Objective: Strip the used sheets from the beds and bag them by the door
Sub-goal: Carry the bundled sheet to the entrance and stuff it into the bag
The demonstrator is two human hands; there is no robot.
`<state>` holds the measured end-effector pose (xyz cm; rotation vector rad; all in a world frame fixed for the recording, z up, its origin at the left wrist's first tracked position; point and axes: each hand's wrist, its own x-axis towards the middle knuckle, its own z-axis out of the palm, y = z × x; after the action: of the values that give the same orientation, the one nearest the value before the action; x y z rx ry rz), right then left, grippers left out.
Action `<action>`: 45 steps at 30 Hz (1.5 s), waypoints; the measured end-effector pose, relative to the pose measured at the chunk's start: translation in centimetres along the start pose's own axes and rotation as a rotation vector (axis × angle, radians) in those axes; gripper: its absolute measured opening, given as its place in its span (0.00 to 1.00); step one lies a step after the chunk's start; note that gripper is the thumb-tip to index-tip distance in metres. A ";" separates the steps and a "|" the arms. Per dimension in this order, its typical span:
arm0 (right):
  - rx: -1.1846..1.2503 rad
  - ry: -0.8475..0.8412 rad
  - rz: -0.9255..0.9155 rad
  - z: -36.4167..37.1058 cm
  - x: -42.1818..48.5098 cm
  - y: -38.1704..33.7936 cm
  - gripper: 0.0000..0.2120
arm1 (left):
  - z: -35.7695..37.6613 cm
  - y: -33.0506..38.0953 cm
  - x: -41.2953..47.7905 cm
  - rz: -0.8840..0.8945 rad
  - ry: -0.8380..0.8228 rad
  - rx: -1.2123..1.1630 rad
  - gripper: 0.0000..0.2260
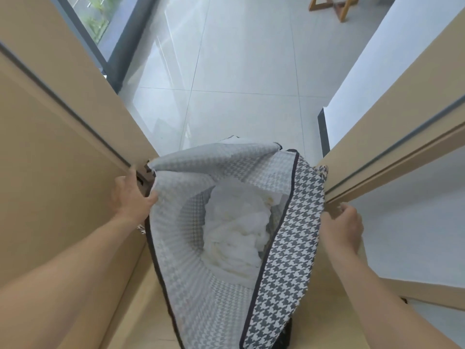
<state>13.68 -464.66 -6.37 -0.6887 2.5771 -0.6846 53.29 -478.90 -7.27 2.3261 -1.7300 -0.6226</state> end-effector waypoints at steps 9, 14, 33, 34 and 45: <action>-0.371 -0.351 -0.571 5.5 -5.2 -1.8 0.25 | 1.9 -1.8 -1.8 0.139 -0.224 0.589 0.28; -0.942 -0.814 -1.052 10.6 -6.7 1.3 0.31 | 5.6 -2.9 -3.4 0.583 -0.384 0.831 0.26; -1.303 -0.699 -0.724 10.2 0.3 15.6 0.33 | 13.1 -12.6 -5.4 0.381 -0.475 0.842 0.29; -1.263 -0.694 -0.744 10.7 -0.2 14.9 0.32 | 13.4 -12.0 -5.7 0.391 -0.463 0.829 0.29; -0.980 -0.640 -0.978 11.9 -4.1 4.0 0.29 | 9.5 -6.0 -5.4 0.447 -0.413 0.774 0.30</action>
<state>21.16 -463.56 -17.20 -2.0827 1.7089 0.6101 53.18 -470.98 -16.89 2.1513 -3.0020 -0.4052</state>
